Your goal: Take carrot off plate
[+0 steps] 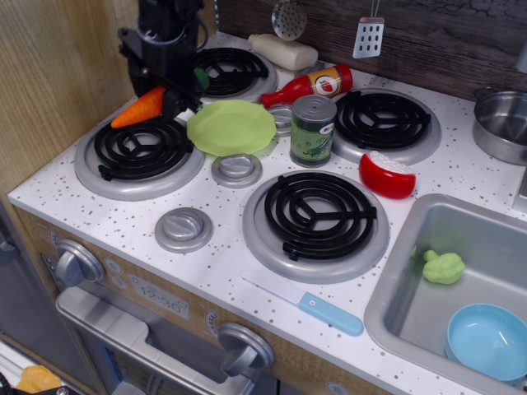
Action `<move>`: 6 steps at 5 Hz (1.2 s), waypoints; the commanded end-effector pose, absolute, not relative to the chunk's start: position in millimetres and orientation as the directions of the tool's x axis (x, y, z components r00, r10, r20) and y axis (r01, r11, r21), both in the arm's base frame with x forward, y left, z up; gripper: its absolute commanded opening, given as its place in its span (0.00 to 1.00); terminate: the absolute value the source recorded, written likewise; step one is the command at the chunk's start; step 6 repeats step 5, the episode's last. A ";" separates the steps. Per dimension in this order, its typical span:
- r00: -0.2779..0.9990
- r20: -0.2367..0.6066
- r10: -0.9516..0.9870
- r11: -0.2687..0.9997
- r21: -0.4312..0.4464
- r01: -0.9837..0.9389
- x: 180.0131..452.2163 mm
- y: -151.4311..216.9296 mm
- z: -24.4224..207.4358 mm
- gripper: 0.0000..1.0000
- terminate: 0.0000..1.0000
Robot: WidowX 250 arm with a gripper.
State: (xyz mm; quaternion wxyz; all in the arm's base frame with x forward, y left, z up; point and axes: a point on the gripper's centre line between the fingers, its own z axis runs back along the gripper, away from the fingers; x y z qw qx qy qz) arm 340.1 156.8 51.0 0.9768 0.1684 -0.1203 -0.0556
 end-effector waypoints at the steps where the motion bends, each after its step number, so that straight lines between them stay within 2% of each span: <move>1: 0.948 0.264 -0.180 0.947 0.308 0.094 335.3 186.0 64.1 1.00 0.00; 2: 0.931 0.319 -0.177 0.953 0.291 0.081 337.4 181.9 57.4 1.00 0.00; 4: 0.931 0.319 -0.177 0.953 0.291 0.081 337.4 181.9 57.4 1.00 0.00; 5: 0.931 0.319 -0.177 0.953 0.291 0.081 337.4 181.9 57.4 1.00 1.00; 6: 0.931 0.319 -0.177 0.953 0.291 0.081 337.4 181.9 57.4 1.00 1.00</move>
